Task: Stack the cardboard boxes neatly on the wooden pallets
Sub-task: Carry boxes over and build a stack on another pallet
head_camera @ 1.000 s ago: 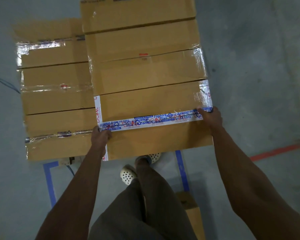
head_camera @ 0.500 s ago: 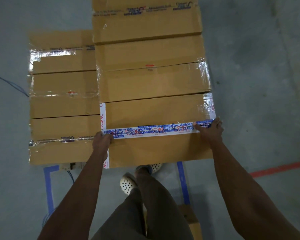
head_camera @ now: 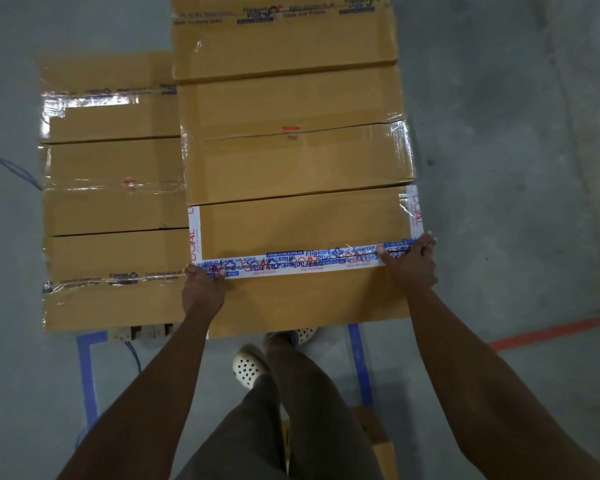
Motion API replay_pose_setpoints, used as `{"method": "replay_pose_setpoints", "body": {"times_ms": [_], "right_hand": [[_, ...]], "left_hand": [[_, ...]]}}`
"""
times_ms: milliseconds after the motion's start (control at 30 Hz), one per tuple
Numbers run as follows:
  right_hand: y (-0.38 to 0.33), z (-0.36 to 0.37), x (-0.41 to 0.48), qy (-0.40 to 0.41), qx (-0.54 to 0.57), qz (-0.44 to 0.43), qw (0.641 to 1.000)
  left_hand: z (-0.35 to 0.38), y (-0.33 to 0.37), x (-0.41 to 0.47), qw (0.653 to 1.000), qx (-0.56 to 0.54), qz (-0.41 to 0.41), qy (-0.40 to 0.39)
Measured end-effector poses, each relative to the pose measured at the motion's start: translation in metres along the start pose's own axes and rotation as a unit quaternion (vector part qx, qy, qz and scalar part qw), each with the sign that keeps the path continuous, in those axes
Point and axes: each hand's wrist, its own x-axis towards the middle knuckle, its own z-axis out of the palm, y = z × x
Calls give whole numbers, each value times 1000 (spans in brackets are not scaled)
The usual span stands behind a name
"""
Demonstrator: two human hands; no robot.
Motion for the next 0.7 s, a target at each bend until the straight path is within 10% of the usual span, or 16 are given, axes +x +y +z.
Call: {"method": "replay_pose_setpoints", "body": {"times_ms": [700], "right_hand": [[5, -25, -93, -24, 47, -58, 997]], "left_hand": [[-24, -30, -45, 992, -82, 81, -42]]}}
